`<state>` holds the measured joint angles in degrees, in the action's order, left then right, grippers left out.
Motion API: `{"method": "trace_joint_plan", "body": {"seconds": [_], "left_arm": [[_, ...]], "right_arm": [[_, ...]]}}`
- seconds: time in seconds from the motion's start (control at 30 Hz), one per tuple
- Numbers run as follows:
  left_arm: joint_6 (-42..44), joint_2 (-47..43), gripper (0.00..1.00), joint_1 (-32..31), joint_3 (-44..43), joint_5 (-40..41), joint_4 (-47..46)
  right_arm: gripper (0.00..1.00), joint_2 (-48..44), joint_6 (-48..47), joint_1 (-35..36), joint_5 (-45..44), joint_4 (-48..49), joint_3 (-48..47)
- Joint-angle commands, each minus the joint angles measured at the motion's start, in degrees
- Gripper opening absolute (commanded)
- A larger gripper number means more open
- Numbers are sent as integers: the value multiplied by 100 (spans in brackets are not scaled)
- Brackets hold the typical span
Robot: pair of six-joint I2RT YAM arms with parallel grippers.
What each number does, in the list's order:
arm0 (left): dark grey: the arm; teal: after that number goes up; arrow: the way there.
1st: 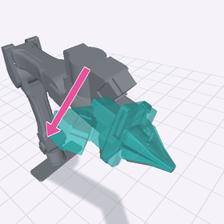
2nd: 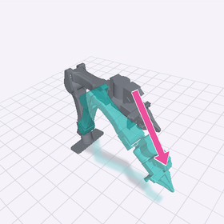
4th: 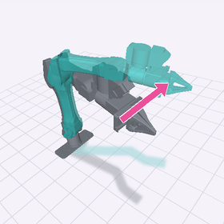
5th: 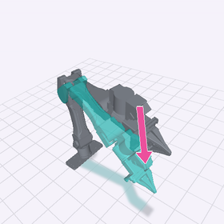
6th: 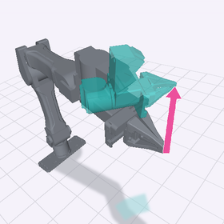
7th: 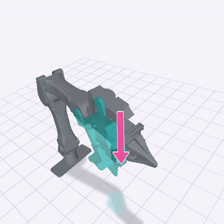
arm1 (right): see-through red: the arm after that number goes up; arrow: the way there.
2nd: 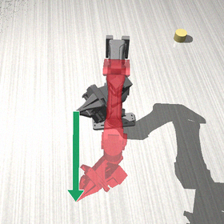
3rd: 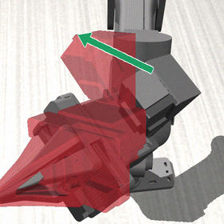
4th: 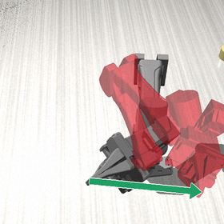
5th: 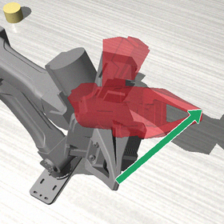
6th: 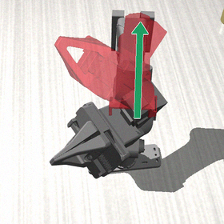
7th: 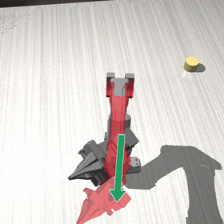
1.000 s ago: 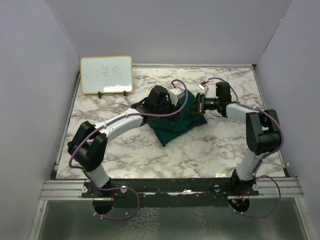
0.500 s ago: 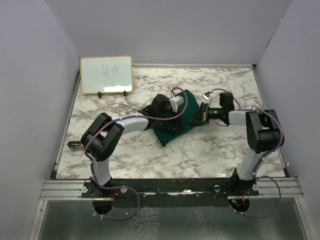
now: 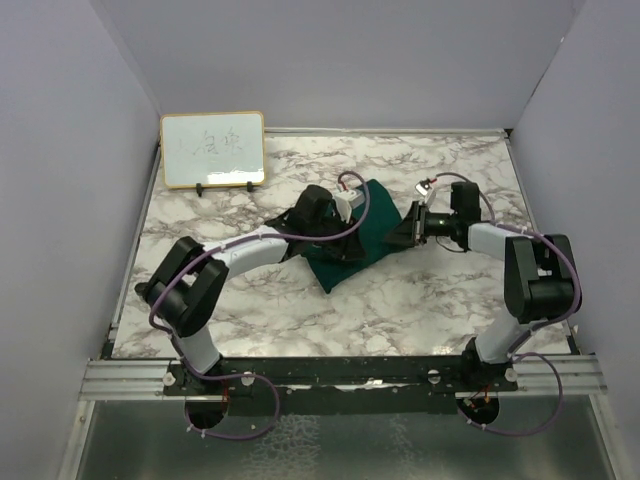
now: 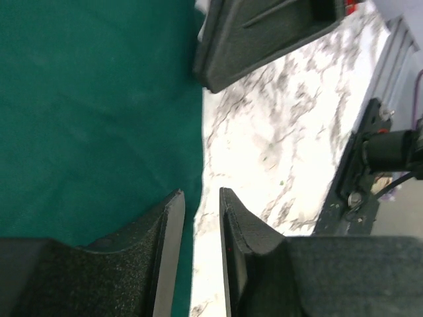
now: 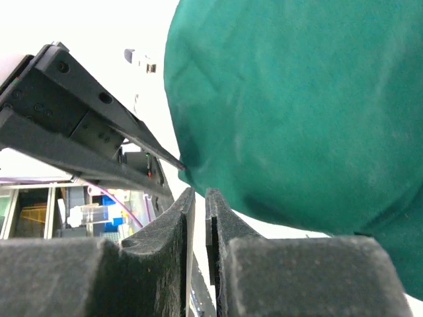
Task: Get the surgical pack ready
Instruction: Pack the surgical kit at the center of the board.
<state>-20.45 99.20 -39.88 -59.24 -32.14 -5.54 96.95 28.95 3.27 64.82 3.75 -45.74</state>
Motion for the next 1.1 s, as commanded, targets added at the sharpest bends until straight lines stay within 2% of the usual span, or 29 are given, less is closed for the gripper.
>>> {"method": "trace_joint_plan", "body": {"seconds": [0.0, 0.13, 0.2, 0.27, 0.5, 0.6, 0.77, 0.83, 0.9, 1.07], "left_arm": [[-38, -380, 32, 14, -482, -176, 271], [-526, -235, 33, 274, -284, -401, -296], [-816, -118, 37, 459, 53, -505, -840], [-860, -24, 38, 580, 313, -457, -1016], [-1059, -417, 40, 924, 1497, -176, -1480], [-1108, -795, 41, 1042, 1679, -214, -1446], [-875, -1360, 50, 1114, 1266, -215, -675], [-841, -1425, 54, 1246, 1004, -182, -363], [-953, -1528, 56, 1435, 930, -214, -432], [-1620, -1557, 68, 1877, 1121, -236, -1161]], "right_arm": [[16, 50, 513, -17, 245, 442, -524], [18, 785, 767, 88, 353, 860, -972], [20, 1040, 864, 90, 442, 1173, -921], [20, 1160, 833, 42, 429, 1451, -683], [16, 1320, 902, -383, 436, 2269, 503], [16, 861, 584, -389, 299, 1731, 561], [17, 231, 569, -388, 298, 1055, 38], [21, 284, 731, -348, 323, 1074, -289], [23, 538, 914, -238, 345, 1105, -707], [31, 1332, 1963, 142, 572, 2325, -1360]]}}
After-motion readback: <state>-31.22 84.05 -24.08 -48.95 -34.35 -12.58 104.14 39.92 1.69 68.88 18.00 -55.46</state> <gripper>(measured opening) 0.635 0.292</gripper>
